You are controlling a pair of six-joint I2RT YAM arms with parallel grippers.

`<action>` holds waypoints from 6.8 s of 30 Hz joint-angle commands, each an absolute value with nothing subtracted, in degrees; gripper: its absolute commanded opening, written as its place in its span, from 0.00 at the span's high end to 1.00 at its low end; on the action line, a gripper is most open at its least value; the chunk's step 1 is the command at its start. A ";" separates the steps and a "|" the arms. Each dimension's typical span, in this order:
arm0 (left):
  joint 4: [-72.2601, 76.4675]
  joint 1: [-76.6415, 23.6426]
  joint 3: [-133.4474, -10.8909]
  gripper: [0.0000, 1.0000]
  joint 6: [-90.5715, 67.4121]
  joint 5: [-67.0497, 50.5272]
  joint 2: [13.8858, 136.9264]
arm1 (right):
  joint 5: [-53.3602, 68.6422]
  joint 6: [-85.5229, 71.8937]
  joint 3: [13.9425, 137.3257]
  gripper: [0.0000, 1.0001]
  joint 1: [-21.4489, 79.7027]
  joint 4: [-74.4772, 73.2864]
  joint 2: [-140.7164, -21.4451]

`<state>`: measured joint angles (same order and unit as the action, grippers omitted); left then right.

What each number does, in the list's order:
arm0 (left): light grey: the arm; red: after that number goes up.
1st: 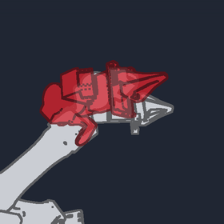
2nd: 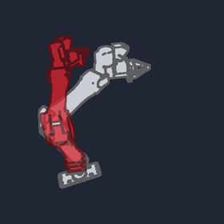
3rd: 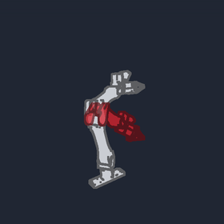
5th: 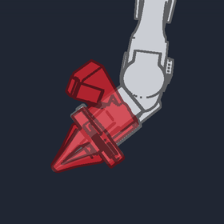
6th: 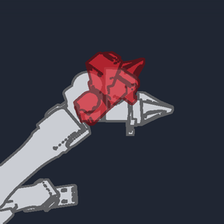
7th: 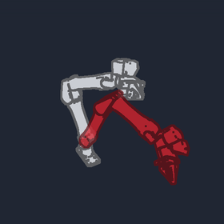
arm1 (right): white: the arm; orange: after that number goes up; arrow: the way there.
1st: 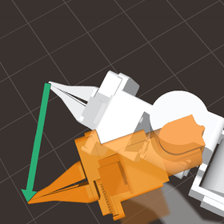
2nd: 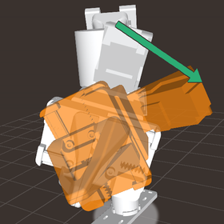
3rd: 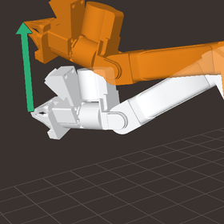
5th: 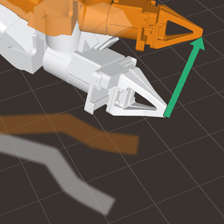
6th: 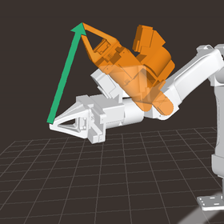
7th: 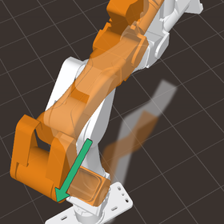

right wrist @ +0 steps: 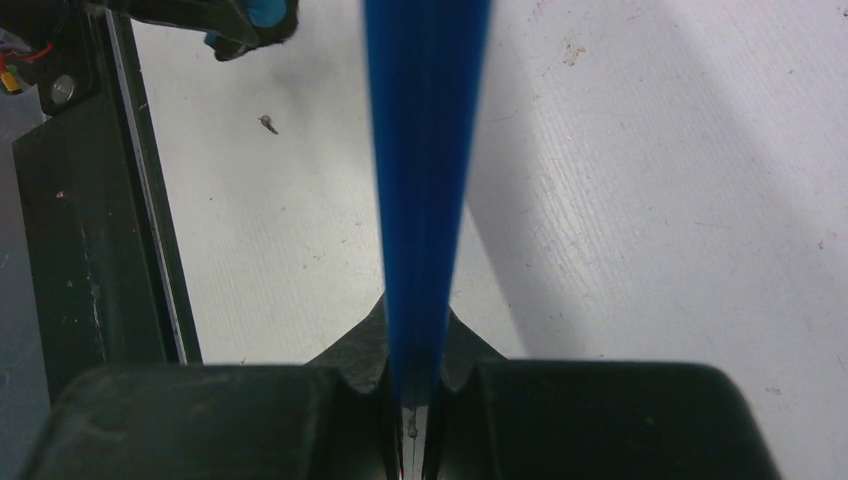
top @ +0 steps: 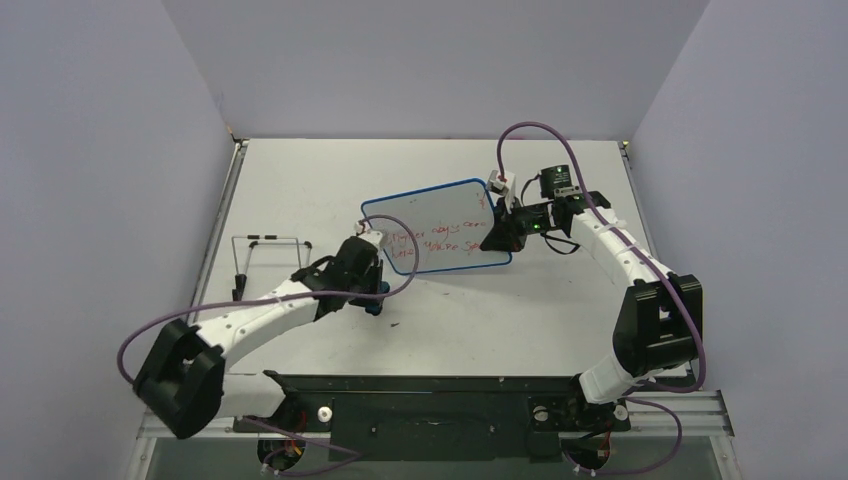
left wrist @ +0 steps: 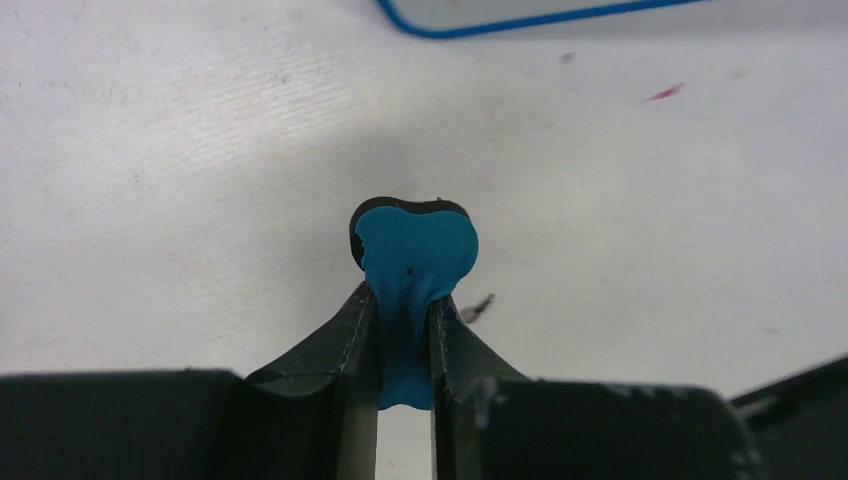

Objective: Erase the whiteboard
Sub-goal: Erase the whiteboard at the whiteboard stand.

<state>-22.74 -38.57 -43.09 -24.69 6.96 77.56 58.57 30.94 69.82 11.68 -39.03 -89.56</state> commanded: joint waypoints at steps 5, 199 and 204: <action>3.80 -36.18 -32.54 1.00 -33.85 -3.01 51.33 | 58.56 31.55 70.06 1.00 12.32 -39.19 -90.63; -12.10 -51.41 -96.25 1.00 -19.65 22.45 102.57 | 55.62 16.61 68.62 1.00 16.79 -29.02 -90.62; -16.28 -54.23 -97.63 1.00 -16.65 26.71 103.71 | 55.74 16.70 68.57 1.00 16.77 -29.17 -90.67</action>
